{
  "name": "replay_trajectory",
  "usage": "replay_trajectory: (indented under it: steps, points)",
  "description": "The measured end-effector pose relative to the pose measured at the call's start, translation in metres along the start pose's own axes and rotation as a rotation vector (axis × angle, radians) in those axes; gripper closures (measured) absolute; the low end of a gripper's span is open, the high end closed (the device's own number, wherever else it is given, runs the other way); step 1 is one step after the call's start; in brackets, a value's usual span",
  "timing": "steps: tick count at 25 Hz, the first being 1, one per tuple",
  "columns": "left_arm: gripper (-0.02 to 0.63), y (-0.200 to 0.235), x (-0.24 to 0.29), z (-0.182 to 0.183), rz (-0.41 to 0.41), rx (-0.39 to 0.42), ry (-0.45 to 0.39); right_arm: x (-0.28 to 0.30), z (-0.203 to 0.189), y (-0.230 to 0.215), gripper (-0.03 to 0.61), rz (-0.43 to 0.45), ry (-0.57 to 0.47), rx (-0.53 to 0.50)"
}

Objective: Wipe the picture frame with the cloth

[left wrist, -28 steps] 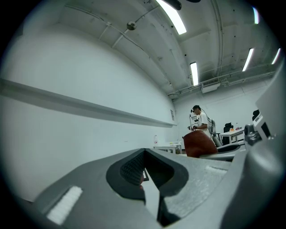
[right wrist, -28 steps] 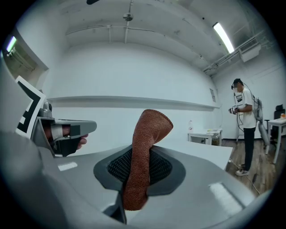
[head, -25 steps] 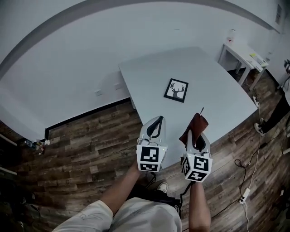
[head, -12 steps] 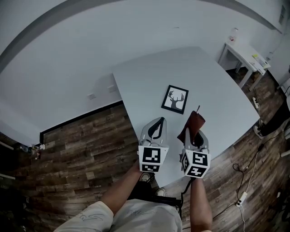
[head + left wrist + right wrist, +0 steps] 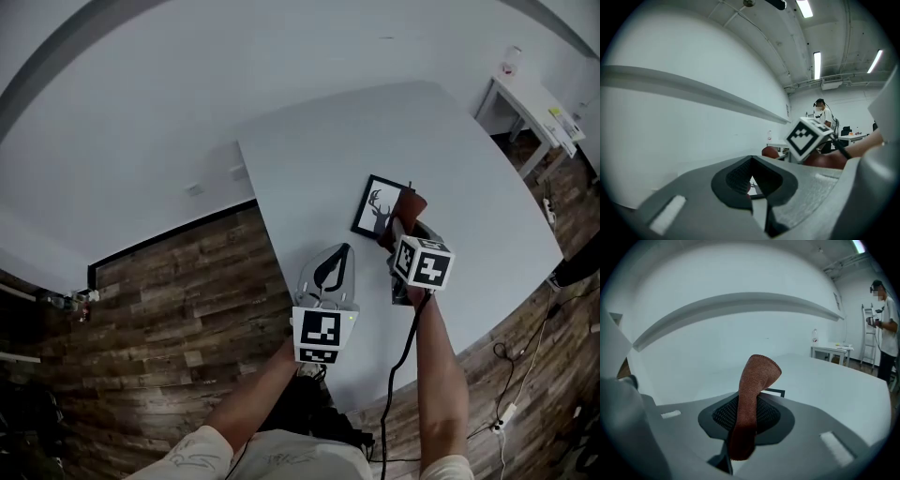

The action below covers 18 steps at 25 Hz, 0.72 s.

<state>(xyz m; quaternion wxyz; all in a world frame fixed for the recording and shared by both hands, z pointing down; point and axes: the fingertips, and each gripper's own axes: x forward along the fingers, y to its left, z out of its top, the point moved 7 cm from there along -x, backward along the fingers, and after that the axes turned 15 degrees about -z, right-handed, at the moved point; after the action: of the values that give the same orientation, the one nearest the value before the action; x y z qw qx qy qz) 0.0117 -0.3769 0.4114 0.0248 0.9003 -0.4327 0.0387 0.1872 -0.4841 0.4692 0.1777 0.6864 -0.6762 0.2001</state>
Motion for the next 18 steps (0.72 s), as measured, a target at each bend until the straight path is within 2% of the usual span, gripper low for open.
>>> replay_trajectory:
  steps: [3, 9, 13, 18]
  points:
    - [0.613, 0.012, 0.006, -0.004, -0.004, -0.009, -0.015, 0.056, 0.008, 0.011, 0.476, -0.001, 0.097, -0.017]
    - [0.613, 0.037, 0.007, -0.018, 0.001, -0.061, -0.012, 0.145, -0.002, 0.039, 0.476, 0.045, 0.329, 0.004]
    - [0.613, 0.053, 0.005, -0.029, 0.02, -0.077, 0.004, 0.176, -0.007, 0.046, 0.476, -0.004, 0.388, -0.07]
    - [0.613, 0.067, 0.004, -0.039, 0.028, -0.098, 0.023, 0.192, -0.01, 0.042, 0.474, -0.04, 0.415, -0.092]
